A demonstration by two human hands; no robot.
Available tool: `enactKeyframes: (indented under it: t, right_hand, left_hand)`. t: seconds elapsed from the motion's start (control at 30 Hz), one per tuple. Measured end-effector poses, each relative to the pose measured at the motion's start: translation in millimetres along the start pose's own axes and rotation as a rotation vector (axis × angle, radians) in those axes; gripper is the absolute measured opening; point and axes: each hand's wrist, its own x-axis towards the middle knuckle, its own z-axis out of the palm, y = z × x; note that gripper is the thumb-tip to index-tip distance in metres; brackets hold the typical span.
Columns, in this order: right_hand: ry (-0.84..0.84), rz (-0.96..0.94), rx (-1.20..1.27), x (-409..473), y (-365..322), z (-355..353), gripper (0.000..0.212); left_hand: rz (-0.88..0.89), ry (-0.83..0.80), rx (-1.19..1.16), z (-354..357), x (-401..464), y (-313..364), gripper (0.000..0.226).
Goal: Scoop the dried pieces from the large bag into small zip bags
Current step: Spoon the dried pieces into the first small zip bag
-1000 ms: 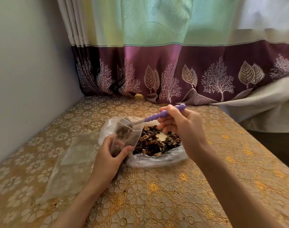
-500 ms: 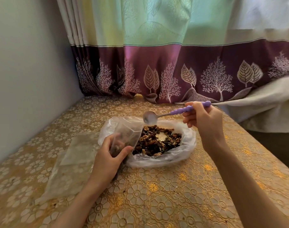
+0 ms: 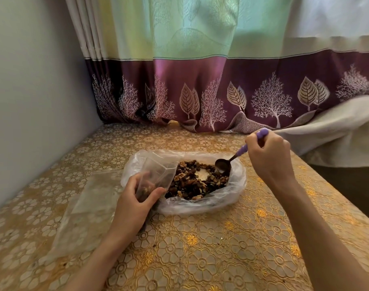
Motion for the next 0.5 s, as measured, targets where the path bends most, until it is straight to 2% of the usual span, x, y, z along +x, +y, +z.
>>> enactKeyframes:
  t: [0.33, 0.5]
  right_hand:
    - [-0.015, -0.042, -0.045, -1, 5, 2, 0.032]
    - [-0.097, 0.027, 0.009, -3, 11, 13, 0.033]
  left_hand:
    - [0.010, 0.003, 0.013, 0, 0, 0, 0.041]
    - [0.010, 0.000, 0.016, 0, 0, -4, 0.051]
